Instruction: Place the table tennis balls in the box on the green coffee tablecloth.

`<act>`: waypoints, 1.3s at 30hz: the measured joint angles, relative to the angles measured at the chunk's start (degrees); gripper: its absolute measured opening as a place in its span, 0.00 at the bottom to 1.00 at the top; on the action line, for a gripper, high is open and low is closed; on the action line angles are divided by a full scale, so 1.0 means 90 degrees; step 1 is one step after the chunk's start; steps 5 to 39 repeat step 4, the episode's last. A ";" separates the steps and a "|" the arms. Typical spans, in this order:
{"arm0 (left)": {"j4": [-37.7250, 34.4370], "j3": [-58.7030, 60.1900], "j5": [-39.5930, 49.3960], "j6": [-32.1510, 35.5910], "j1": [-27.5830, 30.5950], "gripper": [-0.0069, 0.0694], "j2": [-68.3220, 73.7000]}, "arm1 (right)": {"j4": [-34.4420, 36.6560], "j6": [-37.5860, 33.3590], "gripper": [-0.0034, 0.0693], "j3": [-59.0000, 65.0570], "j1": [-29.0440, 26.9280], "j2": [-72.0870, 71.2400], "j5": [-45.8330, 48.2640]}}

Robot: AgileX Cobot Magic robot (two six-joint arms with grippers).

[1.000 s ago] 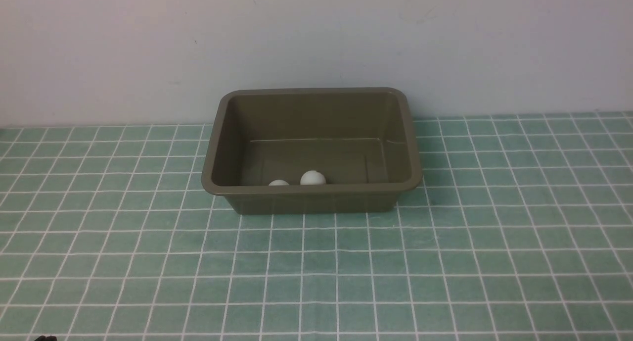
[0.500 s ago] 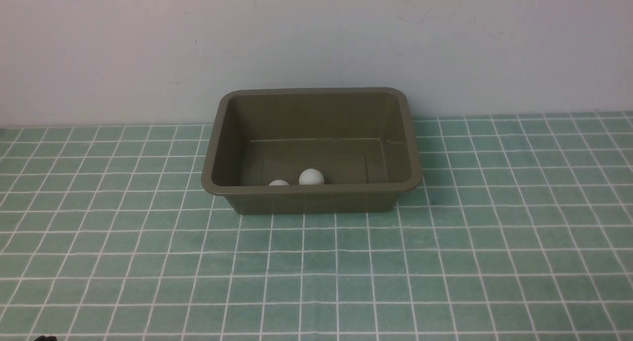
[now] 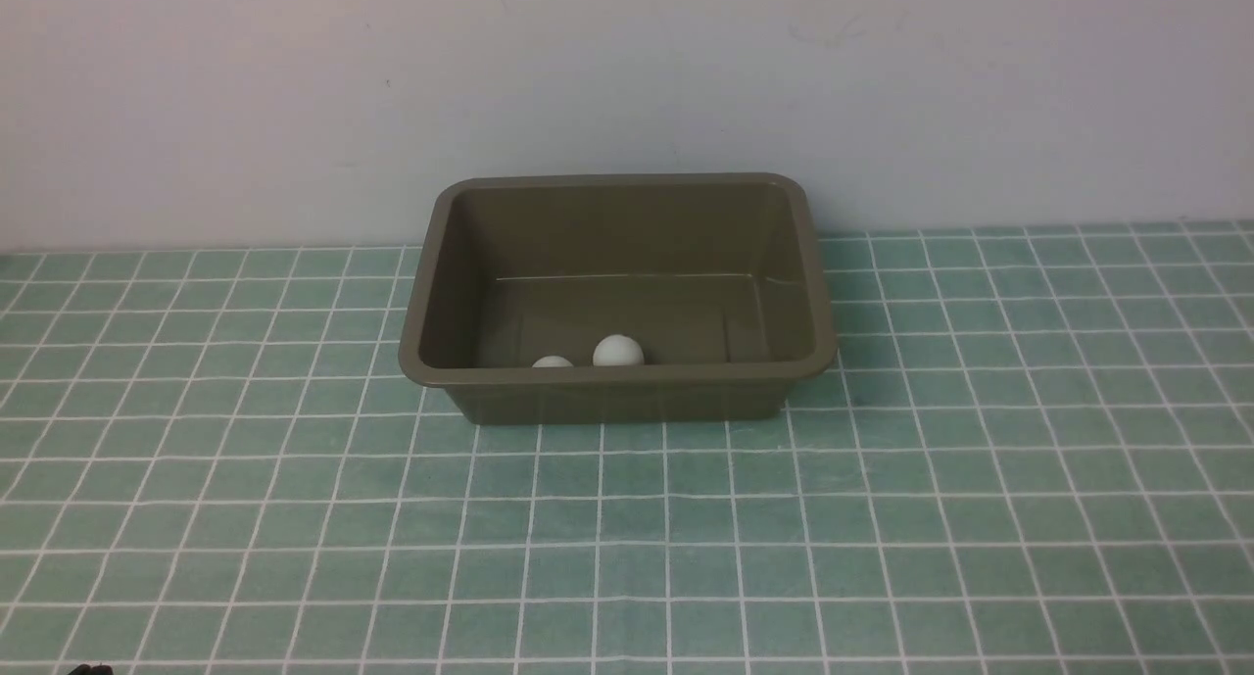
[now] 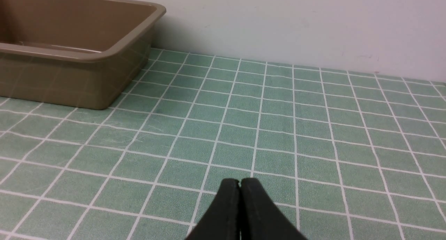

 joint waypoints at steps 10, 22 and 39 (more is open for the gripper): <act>0.0000 0.0000 0.0000 0.0000 0.0000 0.09 0.0000 | 0.0000 0.0000 0.02 0.0000 0.0000 0.0000 0.0000; 0.0000 0.0000 0.0000 0.0000 0.0000 0.09 0.0000 | 0.0000 0.0000 0.02 0.0000 0.0000 0.0000 0.0000; 0.0000 0.0000 0.0000 0.0000 0.0000 0.09 0.0000 | 0.0000 0.0000 0.02 0.0000 0.0000 0.0000 0.0000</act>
